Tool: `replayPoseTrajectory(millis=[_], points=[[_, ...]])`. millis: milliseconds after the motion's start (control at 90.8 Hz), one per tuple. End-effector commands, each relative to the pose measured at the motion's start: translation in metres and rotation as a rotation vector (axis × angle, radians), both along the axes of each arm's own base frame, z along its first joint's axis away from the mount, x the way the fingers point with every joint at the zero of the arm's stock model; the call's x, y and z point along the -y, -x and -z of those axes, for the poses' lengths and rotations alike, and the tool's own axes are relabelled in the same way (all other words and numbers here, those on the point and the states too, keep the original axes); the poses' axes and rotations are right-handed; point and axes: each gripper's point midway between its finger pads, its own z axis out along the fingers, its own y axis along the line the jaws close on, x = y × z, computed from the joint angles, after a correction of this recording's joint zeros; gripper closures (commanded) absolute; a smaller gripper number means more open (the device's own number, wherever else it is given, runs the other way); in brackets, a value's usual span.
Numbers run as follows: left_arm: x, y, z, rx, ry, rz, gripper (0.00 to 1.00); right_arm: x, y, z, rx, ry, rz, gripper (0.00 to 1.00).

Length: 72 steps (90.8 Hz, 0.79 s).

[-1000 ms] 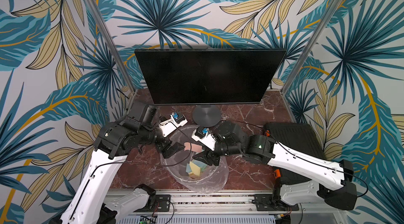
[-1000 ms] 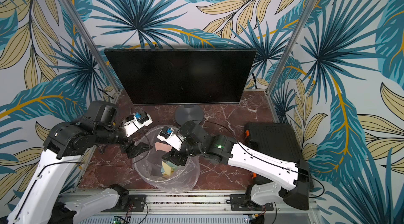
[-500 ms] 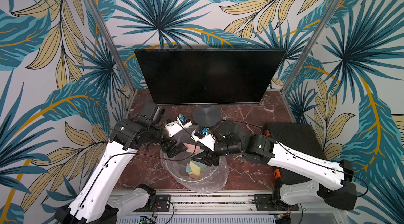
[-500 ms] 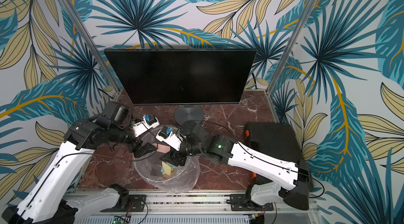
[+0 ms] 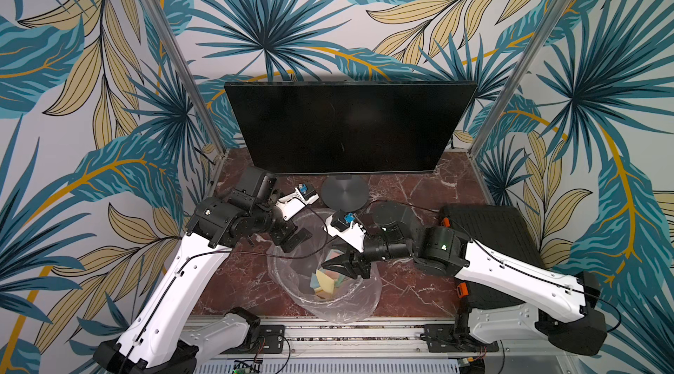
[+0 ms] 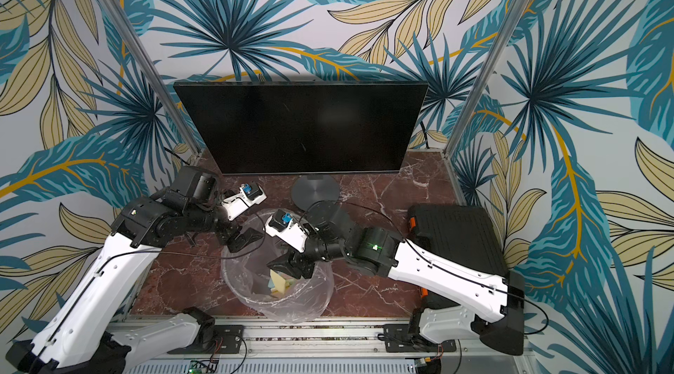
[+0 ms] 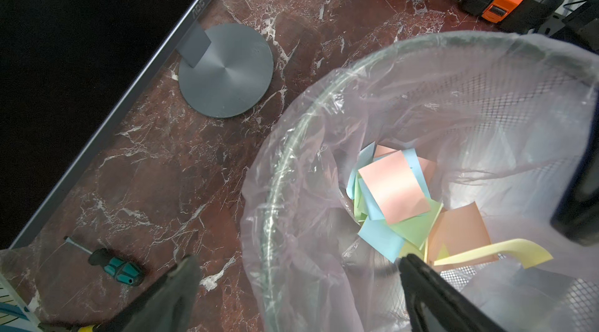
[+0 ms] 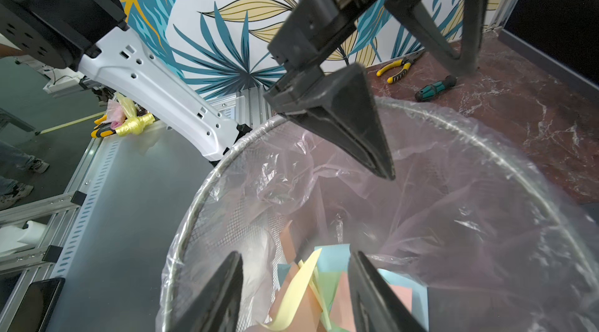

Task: Remove the sticky note from the monitor
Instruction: Place the sticky note in the trash bin, then reset both arms

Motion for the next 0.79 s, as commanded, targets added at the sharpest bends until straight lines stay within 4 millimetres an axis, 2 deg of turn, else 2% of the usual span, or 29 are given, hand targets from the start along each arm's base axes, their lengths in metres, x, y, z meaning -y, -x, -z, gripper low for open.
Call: replayPoseTrajectory(millis=[0, 143, 364, 562, 782], points=[[0.002, 0.001, -0.004, 0.005, 0.016, -0.007, 0.00, 0.004, -0.011, -0.004, 0.016, -0.017, 0.069, 0.45], [0.004, 0.001, -0.021, 0.027, 0.051, -0.012, 0.00, 0.014, -0.026, -0.012, 0.045, -0.033, 0.160, 0.44], [-0.001, -0.005, -0.048, 0.096, 0.090, -0.051, 0.00, 0.040, -0.049, -0.032, 0.071, -0.081, 0.314, 0.42], [-0.027, -0.034, -0.068, 0.114, 0.182, -0.205, 0.00, 0.073, -0.085, -0.042, 0.052, -0.113, 0.513, 0.41], [-0.056, -0.058, -0.071, 0.134, 0.216, -0.361, 0.00, 0.127, -0.128, -0.042, -0.013, -0.155, 0.757, 0.41]])
